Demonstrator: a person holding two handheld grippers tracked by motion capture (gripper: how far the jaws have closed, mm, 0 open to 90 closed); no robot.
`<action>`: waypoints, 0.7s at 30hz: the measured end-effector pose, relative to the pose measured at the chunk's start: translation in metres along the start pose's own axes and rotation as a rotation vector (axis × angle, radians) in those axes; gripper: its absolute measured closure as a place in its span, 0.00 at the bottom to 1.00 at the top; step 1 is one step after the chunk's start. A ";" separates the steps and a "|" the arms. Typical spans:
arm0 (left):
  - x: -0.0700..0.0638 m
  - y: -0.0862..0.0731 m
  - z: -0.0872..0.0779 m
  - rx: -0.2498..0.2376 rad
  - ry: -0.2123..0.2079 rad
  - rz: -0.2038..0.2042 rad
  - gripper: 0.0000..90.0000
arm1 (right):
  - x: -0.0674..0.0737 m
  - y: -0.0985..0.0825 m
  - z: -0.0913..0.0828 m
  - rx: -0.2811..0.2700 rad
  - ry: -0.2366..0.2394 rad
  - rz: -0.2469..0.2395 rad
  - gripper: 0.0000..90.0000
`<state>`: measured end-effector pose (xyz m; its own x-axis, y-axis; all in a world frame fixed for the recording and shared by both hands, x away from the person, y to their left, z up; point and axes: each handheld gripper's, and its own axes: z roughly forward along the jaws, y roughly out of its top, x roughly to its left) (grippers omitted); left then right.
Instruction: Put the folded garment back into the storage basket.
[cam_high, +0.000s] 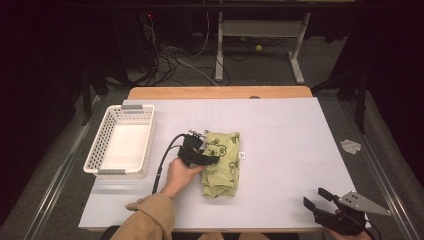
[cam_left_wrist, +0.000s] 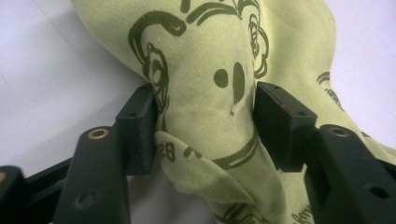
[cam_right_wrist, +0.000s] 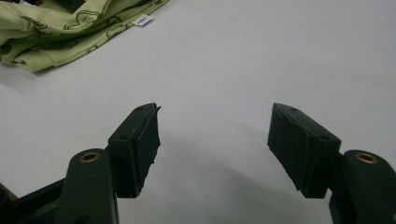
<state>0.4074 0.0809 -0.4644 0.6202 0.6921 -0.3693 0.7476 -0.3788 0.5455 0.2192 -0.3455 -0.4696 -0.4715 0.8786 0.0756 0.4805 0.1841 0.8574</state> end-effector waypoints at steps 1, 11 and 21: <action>0.000 0.000 0.000 0.001 0.001 0.001 0.46 | 0.000 0.000 0.000 -0.001 0.001 0.000 0.39; -0.001 0.000 0.000 0.011 -0.003 -0.003 0.57 | 0.000 0.000 0.002 0.006 0.000 -0.004 0.39; 0.001 0.001 0.000 0.018 -0.027 -0.019 0.65 | 0.000 0.000 0.002 0.008 0.002 -0.005 0.39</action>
<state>0.4082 0.0811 -0.4642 0.6120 0.6823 -0.3999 0.7632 -0.3769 0.5248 0.2209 -0.3447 -0.4707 -0.4755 0.8768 0.0724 0.4837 0.1918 0.8539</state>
